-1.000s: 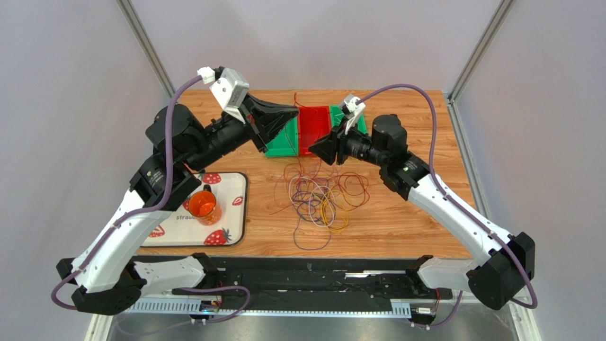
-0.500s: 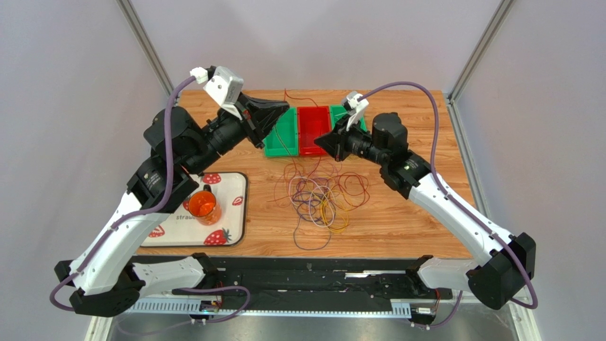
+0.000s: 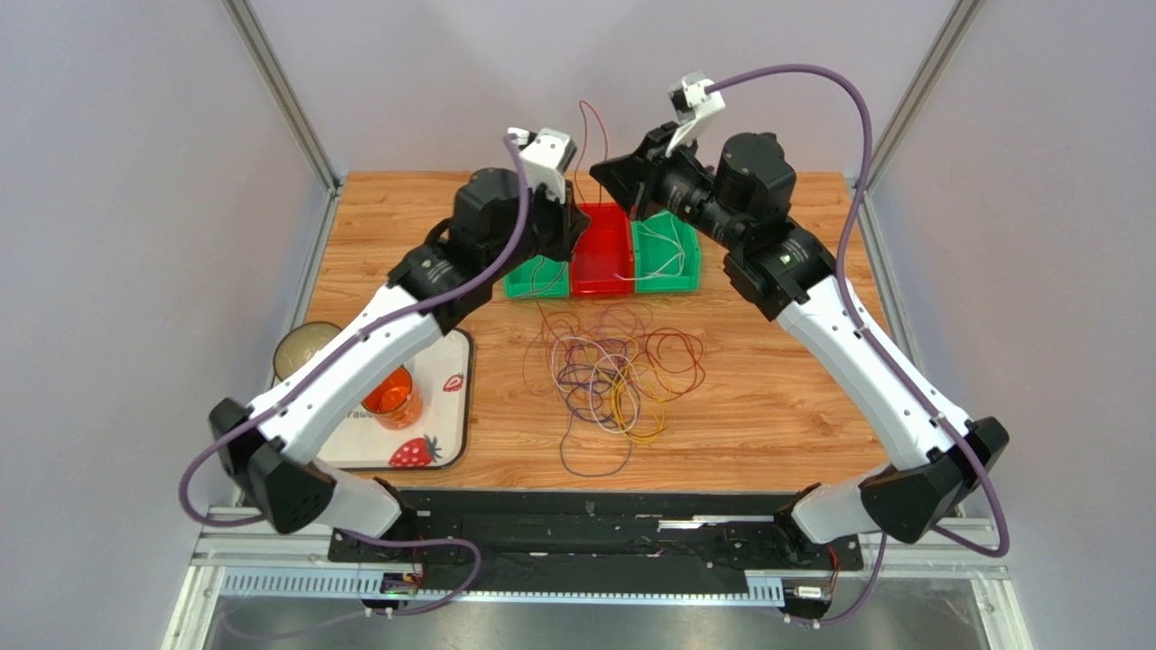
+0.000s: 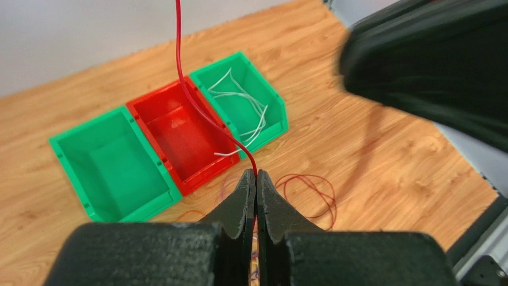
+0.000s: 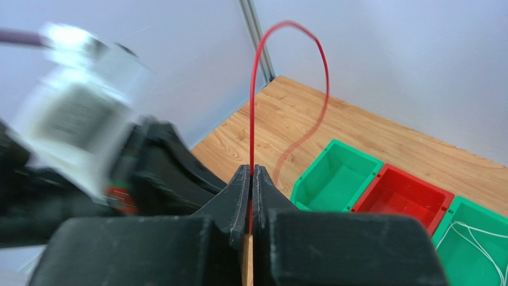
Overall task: Untangle the cables
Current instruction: Place the cable in the bin.
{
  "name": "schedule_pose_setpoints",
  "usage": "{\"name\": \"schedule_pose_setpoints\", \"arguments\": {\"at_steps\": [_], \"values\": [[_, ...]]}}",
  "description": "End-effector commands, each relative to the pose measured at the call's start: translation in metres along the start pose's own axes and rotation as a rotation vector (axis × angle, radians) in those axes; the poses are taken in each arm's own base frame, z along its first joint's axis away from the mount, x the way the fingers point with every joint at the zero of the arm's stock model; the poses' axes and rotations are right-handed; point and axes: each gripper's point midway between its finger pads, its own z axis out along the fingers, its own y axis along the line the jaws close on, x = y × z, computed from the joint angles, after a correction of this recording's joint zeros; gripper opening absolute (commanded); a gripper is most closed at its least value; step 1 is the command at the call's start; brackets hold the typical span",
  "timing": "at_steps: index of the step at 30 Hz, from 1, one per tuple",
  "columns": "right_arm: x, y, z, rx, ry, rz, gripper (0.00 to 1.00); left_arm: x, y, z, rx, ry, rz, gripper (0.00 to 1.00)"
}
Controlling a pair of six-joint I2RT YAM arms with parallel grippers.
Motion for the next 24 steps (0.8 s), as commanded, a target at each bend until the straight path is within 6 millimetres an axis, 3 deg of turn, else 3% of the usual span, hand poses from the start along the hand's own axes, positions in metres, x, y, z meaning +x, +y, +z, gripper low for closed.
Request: {"name": "schedule_pose_setpoints", "arguments": {"at_steps": [1, 2, 4, 5, 6, 7, 9, 11, 12, 13, 14, 15, 16, 17, 18, 19, 23, 24], "values": [[-0.011, -0.016, 0.014, 0.089, -0.006, 0.036, 0.00, 0.000, 0.008, 0.034, 0.044, 0.032, -0.100, 0.04], [-0.013, -0.018, 0.019, 0.090, -0.006, 0.039, 0.00, 0.003, 0.011, 0.039, 0.044, 0.045, -0.113, 0.06], [-0.015, -0.022, 0.023, 0.107, 0.001, 0.043, 0.00, 0.005, 0.014, 0.045, 0.062, 0.057, -0.136, 0.27], [-0.011, -0.029, 0.029, 0.125, 0.011, 0.045, 0.00, 0.007, 0.013, 0.045, 0.071, 0.066, -0.141, 0.44], [-0.018, -0.032, 0.030, 0.135, -0.002, 0.046, 0.00, 0.009, 0.013, 0.043, 0.076, 0.081, -0.141, 0.80], [-0.018, -0.036, 0.032, 0.147, 0.000, 0.052, 0.00, 0.007, 0.014, 0.037, 0.068, 0.080, -0.138, 0.92], [-0.023, -0.050, 0.037, 0.178, -0.010, 0.062, 0.00, 0.014, 0.021, 0.025, 0.022, 0.124, -0.141, 0.93], [-0.029, -0.059, 0.038, 0.199, -0.025, 0.074, 0.00, 0.008, 0.034, 0.004, -0.066, 0.115, -0.144, 0.93], [-0.028, -0.072, 0.041, 0.222, -0.022, 0.080, 0.00, 0.019, 0.037, -0.006, -0.089, 0.157, -0.144, 0.93], [-0.035, -0.075, 0.041, 0.225, -0.037, 0.085, 0.00, 0.008, 0.045, -0.026, -0.144, 0.122, -0.142, 0.93], [-0.038, -0.084, 0.041, 0.239, -0.044, 0.087, 0.00, 0.009, 0.049, -0.038, -0.168, 0.124, -0.145, 0.94], [-0.036, -0.089, 0.044, 0.245, -0.040, 0.092, 0.00, 0.026, 0.055, -0.048, -0.200, 0.165, -0.145, 0.94], [-0.040, -0.091, 0.046, 0.243, -0.046, 0.095, 0.00, 0.019, 0.058, -0.070, -0.224, 0.126, -0.144, 0.94], [-0.043, -0.096, 0.046, 0.244, -0.052, 0.100, 0.00, 0.025, 0.061, -0.080, -0.238, 0.130, -0.144, 0.94], [-0.044, -0.098, 0.047, 0.243, -0.055, 0.102, 0.00, 0.048, 0.065, -0.088, -0.259, 0.183, -0.142, 0.94], [-0.045, -0.101, 0.051, 0.241, -0.056, 0.101, 0.00, 0.047, 0.066, -0.107, -0.263, 0.160, -0.144, 0.94], [-0.043, -0.102, 0.061, 0.212, -0.046, 0.105, 0.00, 0.094, 0.069, -0.151, -0.296, 0.259, -0.196, 0.95], [-0.043, -0.101, 0.063, 0.207, -0.046, 0.106, 0.00, 0.092, 0.065, -0.165, -0.277, 0.231, -0.208, 0.95]]}}
